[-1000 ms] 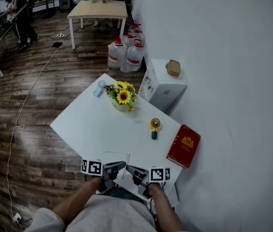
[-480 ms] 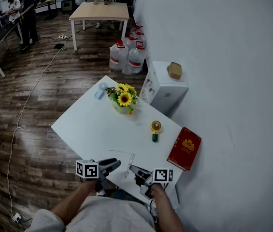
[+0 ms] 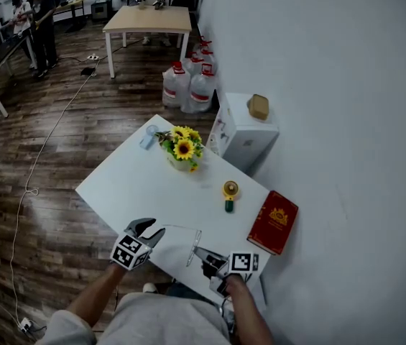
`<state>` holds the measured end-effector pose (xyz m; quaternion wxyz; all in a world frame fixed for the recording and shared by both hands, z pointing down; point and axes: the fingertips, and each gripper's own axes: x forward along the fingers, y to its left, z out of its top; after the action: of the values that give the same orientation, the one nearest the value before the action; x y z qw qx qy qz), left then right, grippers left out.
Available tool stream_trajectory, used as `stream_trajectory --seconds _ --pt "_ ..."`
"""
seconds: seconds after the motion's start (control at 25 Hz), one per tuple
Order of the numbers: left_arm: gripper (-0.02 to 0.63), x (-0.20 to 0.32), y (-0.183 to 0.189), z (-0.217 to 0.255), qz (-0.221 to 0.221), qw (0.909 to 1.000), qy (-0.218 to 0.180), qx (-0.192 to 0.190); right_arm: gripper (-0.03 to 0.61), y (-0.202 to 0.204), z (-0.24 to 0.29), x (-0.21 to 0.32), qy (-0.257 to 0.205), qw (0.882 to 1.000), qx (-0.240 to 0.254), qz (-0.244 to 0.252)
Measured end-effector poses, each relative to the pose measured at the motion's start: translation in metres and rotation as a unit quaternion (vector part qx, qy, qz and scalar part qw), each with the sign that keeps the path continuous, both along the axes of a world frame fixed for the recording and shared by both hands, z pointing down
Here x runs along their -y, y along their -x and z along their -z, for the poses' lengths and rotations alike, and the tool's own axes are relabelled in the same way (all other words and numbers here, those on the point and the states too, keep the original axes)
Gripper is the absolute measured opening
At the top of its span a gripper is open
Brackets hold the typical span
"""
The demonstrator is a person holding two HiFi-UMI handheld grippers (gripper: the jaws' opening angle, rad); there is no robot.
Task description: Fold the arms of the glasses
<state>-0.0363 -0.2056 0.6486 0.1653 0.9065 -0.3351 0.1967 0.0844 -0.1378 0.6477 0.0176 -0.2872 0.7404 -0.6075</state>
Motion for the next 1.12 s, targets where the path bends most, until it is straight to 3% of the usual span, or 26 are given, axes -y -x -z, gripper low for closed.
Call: stream_trajectory --seconds 0.16,0.24,0.36,0.6,0.72,0.88,1.12 --pt "0.153 -0.002 -0.013 0.001 -0.051 0.9965 -0.038 0.054 0.012 0.0 0.008 -0.007 0.015 1.0 0.012 -0.007" --pt "0.153 -0.004 -0.019 -0.001 -0.068 0.9939 -0.047 0.073 0.012 0.002 0.017 -0.003 -0.023 1.0 0.019 0.008" --pt "0.153 -0.005 -0.025 -0.004 -0.08 0.991 -0.055 0.092 0.012 -0.008 0.009 -0.01 0.016 1.0 0.009 -0.013" --pt "0.138 -0.016 -0.033 -0.007 -0.107 0.9872 -0.056 0.104 0.012 -0.011 0.012 -0.012 -0.001 1.0 0.008 -0.011" --pt "0.079 -0.022 -0.031 -0.007 -0.116 0.9849 -0.066 0.111 0.012 -0.01 0.012 -0.019 0.048 0.998 0.016 -0.041" --pt "0.042 -0.03 -0.032 -0.008 -0.126 0.9835 -0.068 0.111 0.012 -0.014 0.013 -0.009 -0.007 1.0 0.008 -0.025" --pt "0.025 -0.046 -0.038 -0.003 -0.145 0.982 -0.068 0.1 0.012 -0.015 0.019 -0.005 0.016 0.998 0.025 -0.056"
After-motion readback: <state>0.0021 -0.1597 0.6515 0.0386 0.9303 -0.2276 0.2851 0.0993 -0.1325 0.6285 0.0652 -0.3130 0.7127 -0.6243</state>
